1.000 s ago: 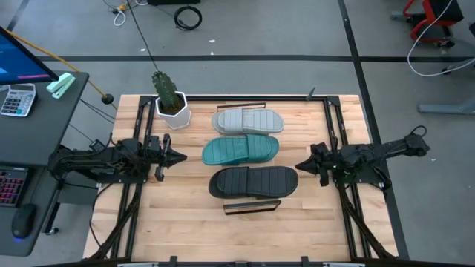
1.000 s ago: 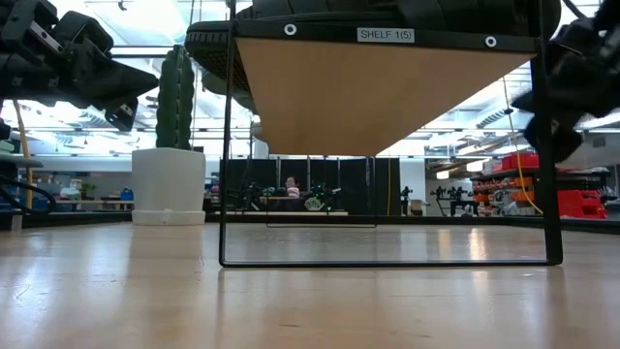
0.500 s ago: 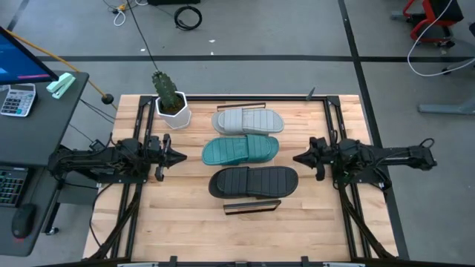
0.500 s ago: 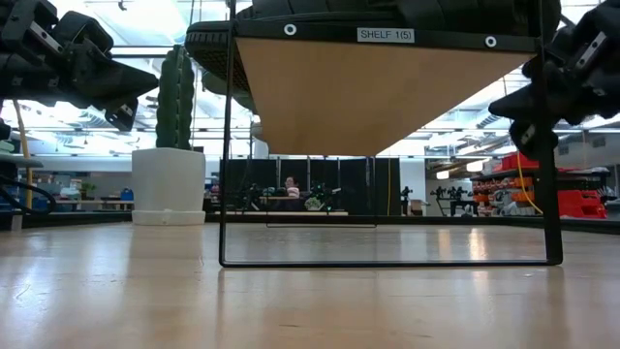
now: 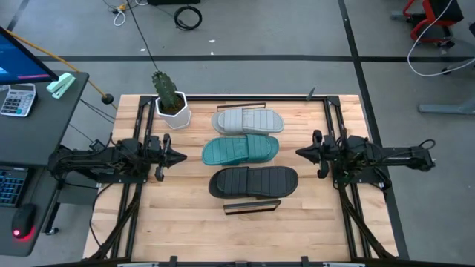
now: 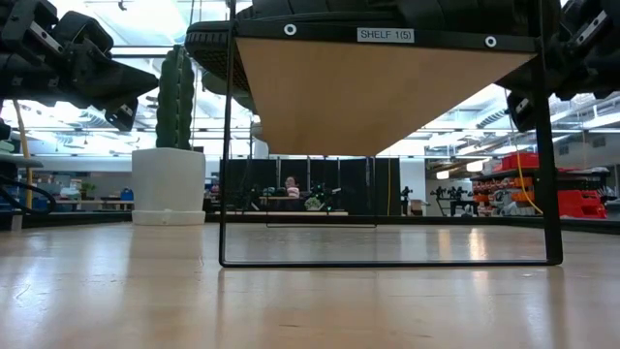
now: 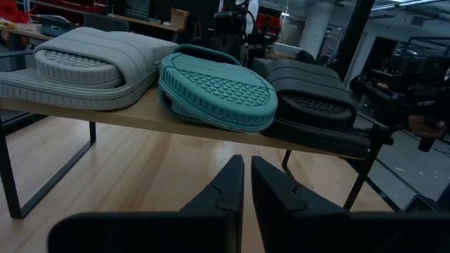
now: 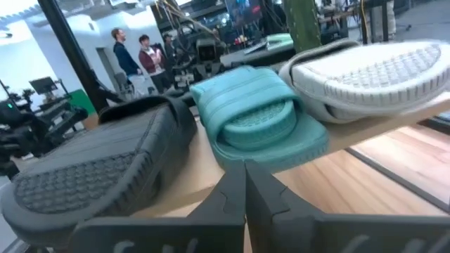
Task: Pick and place slippers onto the shelf
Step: Return to Home Position
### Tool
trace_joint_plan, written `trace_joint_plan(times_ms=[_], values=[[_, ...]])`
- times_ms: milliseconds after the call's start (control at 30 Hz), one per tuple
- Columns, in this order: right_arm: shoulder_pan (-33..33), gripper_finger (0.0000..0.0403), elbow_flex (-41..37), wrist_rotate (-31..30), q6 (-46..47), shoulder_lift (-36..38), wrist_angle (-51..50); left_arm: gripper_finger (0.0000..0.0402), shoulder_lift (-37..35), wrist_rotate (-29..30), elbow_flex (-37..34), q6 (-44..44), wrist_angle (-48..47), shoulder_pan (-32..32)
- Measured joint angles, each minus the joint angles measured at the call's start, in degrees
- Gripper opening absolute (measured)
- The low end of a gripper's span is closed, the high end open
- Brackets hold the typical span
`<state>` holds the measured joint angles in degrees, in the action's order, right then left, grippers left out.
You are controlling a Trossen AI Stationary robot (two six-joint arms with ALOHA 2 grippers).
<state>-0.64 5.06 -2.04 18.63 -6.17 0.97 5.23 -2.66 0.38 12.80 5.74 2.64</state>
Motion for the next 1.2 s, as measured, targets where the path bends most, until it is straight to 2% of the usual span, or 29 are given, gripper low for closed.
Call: trace_joint_plan(times_ms=[400,700,1200], values=[[0.0,0.0000,-1.1,-0.1,-0.1,0.4,1.7,0.0023,0.0,0.0,0.0,0.0,0.0,0.0],[0.0,0.0000,-2.8,0.9,0.4,0.4,5.7,0.0036,0.0,0.0,0.0,0.0,0.0,0.0],[0.0,0.0000,-4.5,1.1,0.8,0.4,8.7,0.0028,0.0,0.0,0.0,0.0,0.0,0.0]])
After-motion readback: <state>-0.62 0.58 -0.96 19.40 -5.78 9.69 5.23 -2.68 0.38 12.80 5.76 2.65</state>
